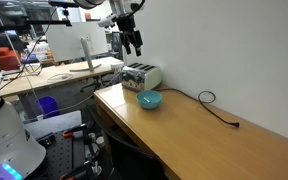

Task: Take the blue pen out of the blue bowl

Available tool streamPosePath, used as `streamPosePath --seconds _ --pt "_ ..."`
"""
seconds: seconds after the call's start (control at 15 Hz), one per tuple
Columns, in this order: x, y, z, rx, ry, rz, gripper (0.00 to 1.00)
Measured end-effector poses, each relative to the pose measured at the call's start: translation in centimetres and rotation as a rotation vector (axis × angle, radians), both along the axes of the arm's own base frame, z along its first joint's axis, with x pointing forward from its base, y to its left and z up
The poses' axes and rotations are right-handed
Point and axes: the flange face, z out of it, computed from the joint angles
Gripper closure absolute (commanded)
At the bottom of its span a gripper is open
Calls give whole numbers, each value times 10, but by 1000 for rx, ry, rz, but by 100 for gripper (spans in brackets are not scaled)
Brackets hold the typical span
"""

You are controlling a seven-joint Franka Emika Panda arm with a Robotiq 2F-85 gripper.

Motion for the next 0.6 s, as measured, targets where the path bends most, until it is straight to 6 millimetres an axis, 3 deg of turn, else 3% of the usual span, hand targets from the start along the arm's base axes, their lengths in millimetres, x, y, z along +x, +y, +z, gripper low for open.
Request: streamPosePath --seconds 0.6 --pt "34 46 -124 29 89 210 0"
